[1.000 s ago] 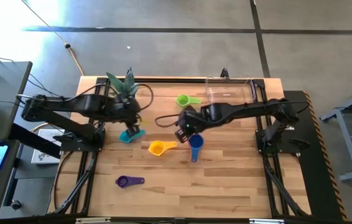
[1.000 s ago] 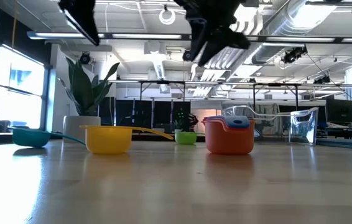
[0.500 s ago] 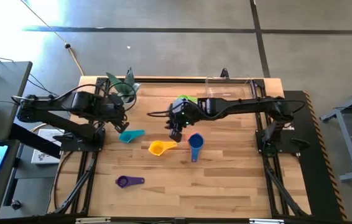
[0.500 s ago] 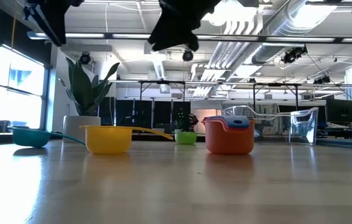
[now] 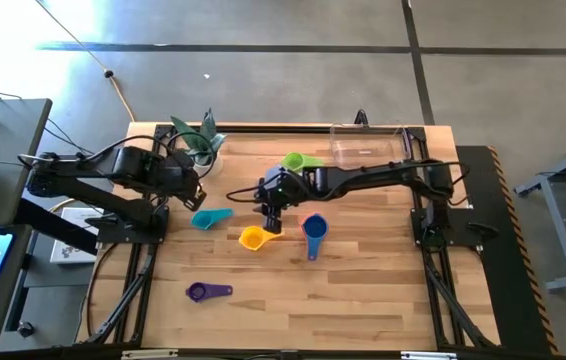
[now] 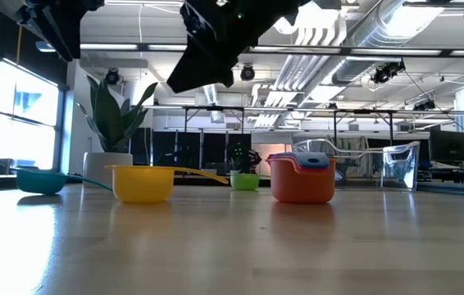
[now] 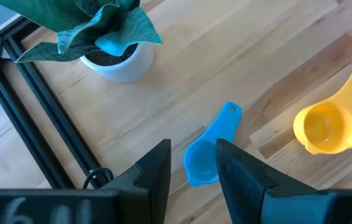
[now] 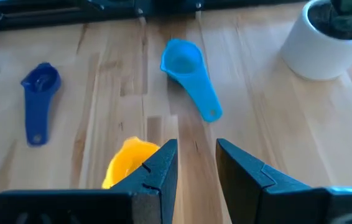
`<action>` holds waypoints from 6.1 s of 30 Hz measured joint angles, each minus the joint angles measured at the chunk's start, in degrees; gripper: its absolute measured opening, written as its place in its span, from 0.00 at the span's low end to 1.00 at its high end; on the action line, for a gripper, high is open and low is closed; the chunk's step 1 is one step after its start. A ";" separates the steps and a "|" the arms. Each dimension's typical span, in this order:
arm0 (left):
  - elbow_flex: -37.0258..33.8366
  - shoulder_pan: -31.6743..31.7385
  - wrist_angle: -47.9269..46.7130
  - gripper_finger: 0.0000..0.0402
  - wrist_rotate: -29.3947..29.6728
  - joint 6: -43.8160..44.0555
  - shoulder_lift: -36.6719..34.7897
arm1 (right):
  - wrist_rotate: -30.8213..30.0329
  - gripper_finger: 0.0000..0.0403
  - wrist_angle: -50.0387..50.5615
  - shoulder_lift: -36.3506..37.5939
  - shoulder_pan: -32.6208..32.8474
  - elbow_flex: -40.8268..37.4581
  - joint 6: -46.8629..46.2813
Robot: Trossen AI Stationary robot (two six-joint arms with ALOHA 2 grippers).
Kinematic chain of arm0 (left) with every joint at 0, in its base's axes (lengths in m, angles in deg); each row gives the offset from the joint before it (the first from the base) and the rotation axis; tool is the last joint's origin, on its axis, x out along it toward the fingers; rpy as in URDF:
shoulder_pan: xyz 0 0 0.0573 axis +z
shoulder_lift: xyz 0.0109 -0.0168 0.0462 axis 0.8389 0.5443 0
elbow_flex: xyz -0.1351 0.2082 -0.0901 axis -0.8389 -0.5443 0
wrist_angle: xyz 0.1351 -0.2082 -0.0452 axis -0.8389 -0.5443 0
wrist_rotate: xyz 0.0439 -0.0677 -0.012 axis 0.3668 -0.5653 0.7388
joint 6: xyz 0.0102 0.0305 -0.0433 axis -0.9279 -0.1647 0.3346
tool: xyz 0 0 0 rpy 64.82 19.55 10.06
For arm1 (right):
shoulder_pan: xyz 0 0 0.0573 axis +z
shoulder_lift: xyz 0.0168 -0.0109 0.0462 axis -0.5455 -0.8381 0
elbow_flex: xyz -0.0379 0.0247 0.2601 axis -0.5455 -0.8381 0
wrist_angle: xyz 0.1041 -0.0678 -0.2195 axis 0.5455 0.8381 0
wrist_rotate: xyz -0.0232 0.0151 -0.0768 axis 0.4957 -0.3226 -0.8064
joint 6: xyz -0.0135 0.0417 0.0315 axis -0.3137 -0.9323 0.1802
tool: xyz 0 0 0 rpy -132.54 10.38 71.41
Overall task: Nest measuring cups in basket
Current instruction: Stack the yellow measuring cup on top of the blue measuring cup
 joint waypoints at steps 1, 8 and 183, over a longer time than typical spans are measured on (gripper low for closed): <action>0.00 0.00 0.04 0.29 0.01 0.00 0.06 | 0.03 0.25 -0.58 -0.46 0.00 0.00 0.39; 0.00 0.00 0.17 0.29 -0.01 -0.02 0.13 | 2.36 0.25 -2.74 -4.67 0.07 0.00 0.75; 0.00 0.01 2.38 0.29 1.38 -24.34 0.13 | -19.05 0.20 55.47 -5.08 23.83 -0.02 -116.53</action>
